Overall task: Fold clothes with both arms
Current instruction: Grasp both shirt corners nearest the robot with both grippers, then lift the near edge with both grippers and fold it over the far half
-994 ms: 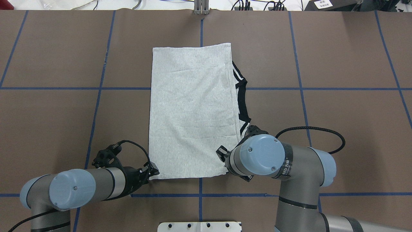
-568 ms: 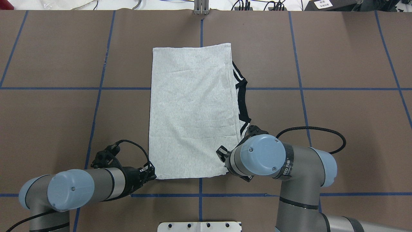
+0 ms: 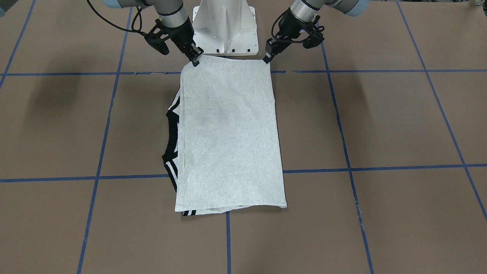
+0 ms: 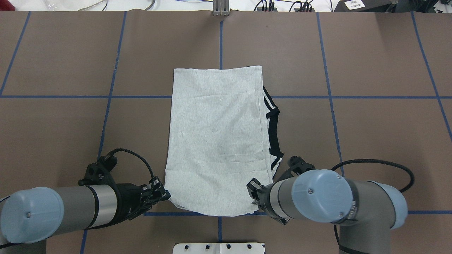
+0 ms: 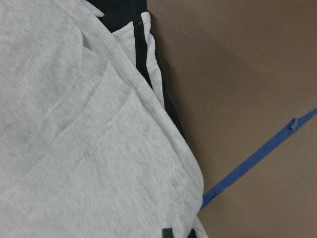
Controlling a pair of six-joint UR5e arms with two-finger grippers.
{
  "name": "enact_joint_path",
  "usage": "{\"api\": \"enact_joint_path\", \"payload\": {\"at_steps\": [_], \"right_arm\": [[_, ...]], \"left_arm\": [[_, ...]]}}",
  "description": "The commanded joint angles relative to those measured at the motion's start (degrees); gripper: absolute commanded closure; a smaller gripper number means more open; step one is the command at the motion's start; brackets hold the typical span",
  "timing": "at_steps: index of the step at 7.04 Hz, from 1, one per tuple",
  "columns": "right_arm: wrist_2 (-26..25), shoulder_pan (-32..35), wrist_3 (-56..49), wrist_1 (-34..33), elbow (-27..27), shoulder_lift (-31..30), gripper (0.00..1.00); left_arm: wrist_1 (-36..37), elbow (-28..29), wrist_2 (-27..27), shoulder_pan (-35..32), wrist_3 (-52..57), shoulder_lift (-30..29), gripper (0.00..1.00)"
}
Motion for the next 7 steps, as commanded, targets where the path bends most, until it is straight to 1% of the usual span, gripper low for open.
{"api": "enact_joint_path", "payload": {"at_steps": [1, 2, 3, 4, 5, 7], "right_arm": [[-0.2, 2.3, 1.8, -0.1, 3.0, 0.0, 1.00], [0.0, 7.4, 1.1, -0.1, 0.3, 2.1, 1.00], [2.0, 12.2, 0.1, -0.1, -6.0, 5.9, 1.00], [5.4, 16.6, -3.0, 0.0, -11.8, 10.1, 1.00], [6.9, 19.2, -4.2, 0.0, -16.2, 12.9, 1.00], [9.1, 22.4, -6.7, 0.1, -24.5, 18.7, 1.00]], "left_arm": [[7.2, -2.7, -0.1, -0.8, 1.2, -4.3, 1.00], [11.9, -1.6, -0.2, -5.3, 7.6, -8.6, 1.00], [14.1, 0.5, -1.6, -9.9, 12.3, -11.1, 1.00], [14.0, 6.1, -4.3, -13.3, 15.2, -14.2, 1.00], [13.8, 11.8, -4.3, -15.6, 17.4, -18.2, 1.00], [13.2, 17.6, -4.4, -20.5, 21.8, -22.0, 1.00]]}}
